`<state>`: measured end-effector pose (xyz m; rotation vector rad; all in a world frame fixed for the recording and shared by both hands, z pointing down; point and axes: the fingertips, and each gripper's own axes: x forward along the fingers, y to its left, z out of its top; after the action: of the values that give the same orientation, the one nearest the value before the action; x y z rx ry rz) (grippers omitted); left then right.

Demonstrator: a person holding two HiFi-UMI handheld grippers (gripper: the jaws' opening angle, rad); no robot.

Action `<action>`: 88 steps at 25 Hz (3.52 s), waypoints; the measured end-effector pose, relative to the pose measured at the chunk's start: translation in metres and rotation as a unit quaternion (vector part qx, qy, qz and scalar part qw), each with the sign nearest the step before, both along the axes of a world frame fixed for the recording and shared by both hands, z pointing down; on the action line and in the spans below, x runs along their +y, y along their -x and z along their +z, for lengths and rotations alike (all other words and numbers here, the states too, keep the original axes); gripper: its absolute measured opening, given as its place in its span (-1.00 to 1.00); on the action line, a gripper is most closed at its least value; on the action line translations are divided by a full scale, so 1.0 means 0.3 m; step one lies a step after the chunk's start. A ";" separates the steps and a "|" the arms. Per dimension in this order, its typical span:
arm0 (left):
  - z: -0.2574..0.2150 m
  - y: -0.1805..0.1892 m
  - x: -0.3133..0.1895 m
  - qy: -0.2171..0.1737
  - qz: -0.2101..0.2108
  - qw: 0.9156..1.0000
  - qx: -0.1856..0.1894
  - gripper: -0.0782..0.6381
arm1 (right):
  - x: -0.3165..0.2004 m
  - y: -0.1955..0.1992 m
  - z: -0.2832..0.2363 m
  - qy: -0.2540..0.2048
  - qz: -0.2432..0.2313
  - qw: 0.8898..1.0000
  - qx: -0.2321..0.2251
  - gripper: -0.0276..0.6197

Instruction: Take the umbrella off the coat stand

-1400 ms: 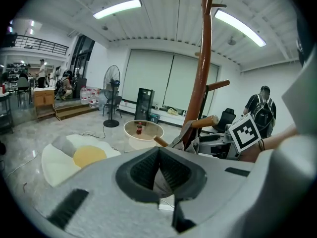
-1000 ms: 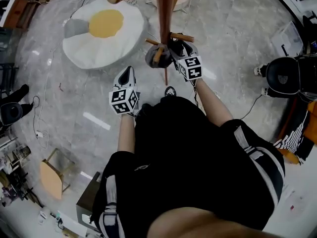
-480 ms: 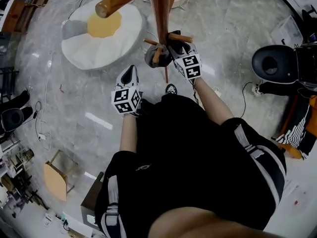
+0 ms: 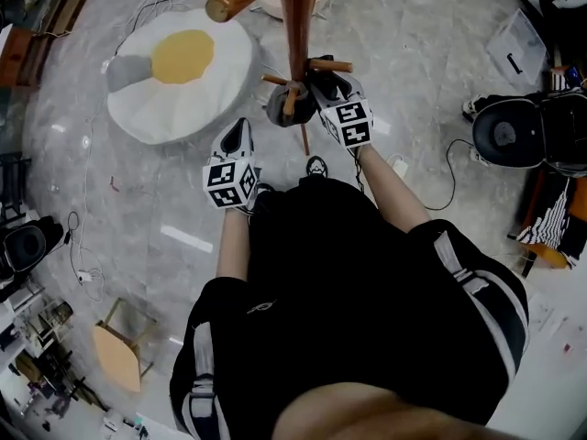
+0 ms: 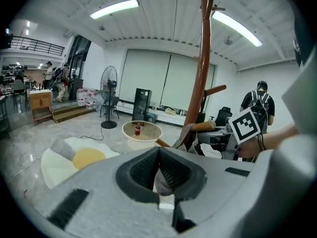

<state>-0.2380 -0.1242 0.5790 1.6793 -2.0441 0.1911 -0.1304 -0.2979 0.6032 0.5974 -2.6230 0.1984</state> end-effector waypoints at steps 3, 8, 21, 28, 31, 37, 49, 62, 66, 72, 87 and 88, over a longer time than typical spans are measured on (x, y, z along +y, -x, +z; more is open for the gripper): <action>-0.015 -0.004 -0.019 -0.004 0.019 1.000 0.000 -0.79 | 0.009 -0.027 -0.012 -0.002 0.014 1.000 0.006 -0.30; -0.031 -0.008 -0.041 -0.010 0.047 0.999 0.002 -0.79 | 0.018 -0.053 -0.036 0.001 0.037 0.999 0.008 -0.31; -0.050 -0.019 -0.055 -0.019 0.080 0.997 0.003 -0.79 | 0.021 -0.074 -0.130 -0.007 0.064 0.998 -0.010 -0.31; -0.053 -0.050 -0.033 -0.022 0.086 0.996 -0.001 -0.79 | 0.045 -0.120 -0.151 -0.009 0.077 0.997 -0.025 -0.31; -0.056 -0.063 -0.034 -0.023 0.091 0.996 0.000 -0.79 | 0.052 -0.136 -0.170 -0.012 0.082 0.996 -0.031 -0.31; -0.051 -0.102 -0.049 -0.023 0.106 0.994 0.001 -0.79 | 0.048 -0.182 -0.198 -0.017 0.095 0.995 -0.038 -0.31; -0.039 -0.150 -0.079 -0.023 0.128 0.992 0.008 -0.79 | 0.046 -0.257 -0.236 -0.023 0.117 0.992 -0.044 -0.31; -0.019 -0.230 -0.107 -0.022 0.161 0.986 0.020 -0.79 | 0.067 -0.379 -0.258 -0.029 0.151 0.987 -0.041 -0.31; -0.009 -0.251 -0.110 -0.021 0.170 0.985 0.026 -0.79 | 0.100 -0.421 -0.242 -0.025 0.158 0.987 -0.033 -0.31; -0.005 -0.281 -0.067 -0.015 0.173 0.984 0.035 -0.79 | 0.200 -0.463 -0.204 -0.010 0.151 0.988 -0.020 -0.31; 0.100 -0.108 0.234 0.014 0.084 0.995 0.061 -0.79 | 0.595 -0.180 -0.030 0.039 -0.017 0.999 0.016 -0.32; 0.103 -0.088 0.258 0.015 0.073 0.995 0.062 -0.79 | 0.629 -0.146 -0.023 0.041 -0.037 0.998 0.017 -0.32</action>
<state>-0.2115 -0.0468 0.6100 1.7783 -1.8223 0.1611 -0.0866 -0.1093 0.5961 0.4713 -2.5851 0.2698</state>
